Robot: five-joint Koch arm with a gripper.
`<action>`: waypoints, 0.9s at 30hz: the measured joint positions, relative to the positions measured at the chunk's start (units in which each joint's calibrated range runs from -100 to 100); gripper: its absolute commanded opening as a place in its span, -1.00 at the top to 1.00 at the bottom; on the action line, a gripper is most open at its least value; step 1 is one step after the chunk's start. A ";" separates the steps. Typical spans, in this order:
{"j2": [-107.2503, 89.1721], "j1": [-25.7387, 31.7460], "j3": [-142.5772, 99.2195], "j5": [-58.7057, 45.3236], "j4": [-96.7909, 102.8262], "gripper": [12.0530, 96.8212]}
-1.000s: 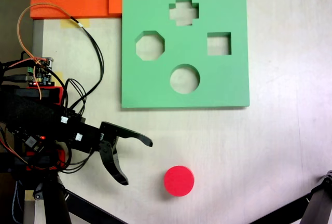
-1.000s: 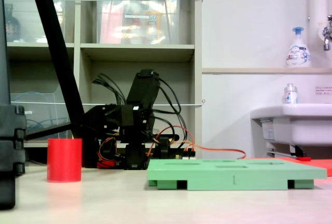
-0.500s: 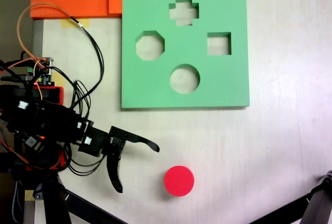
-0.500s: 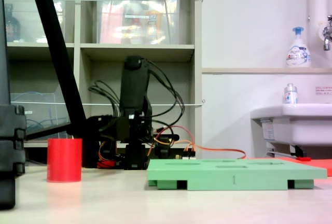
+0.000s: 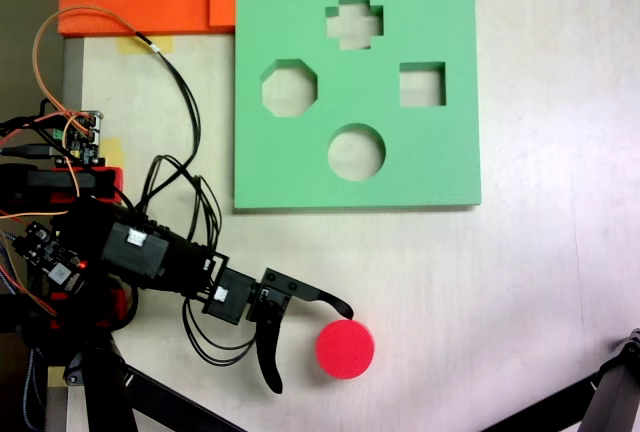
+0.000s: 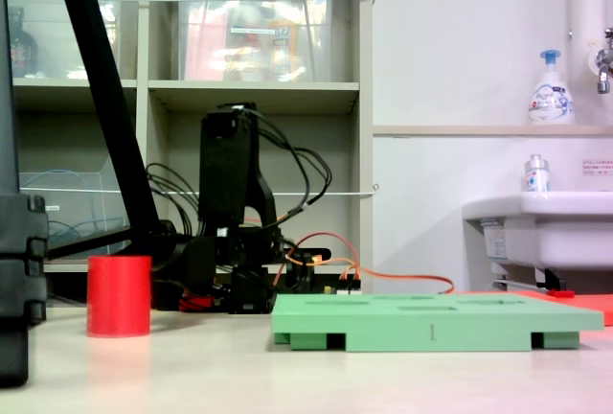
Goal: Put the cylinder block into the corresponding hole
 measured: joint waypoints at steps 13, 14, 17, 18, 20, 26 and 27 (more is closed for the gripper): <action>16.01 -0.15 6.66 0.10 2.55 0.17; 16.14 -0.05 6.66 0.10 2.55 0.22; 16.28 0.00 6.66 0.10 2.55 0.33; 16.28 0.05 6.66 0.10 2.55 0.33; 16.28 0.20 6.66 0.10 2.55 0.33; 16.83 0.59 6.17 0.10 2.55 0.21; 16.83 0.68 6.17 0.10 2.55 0.05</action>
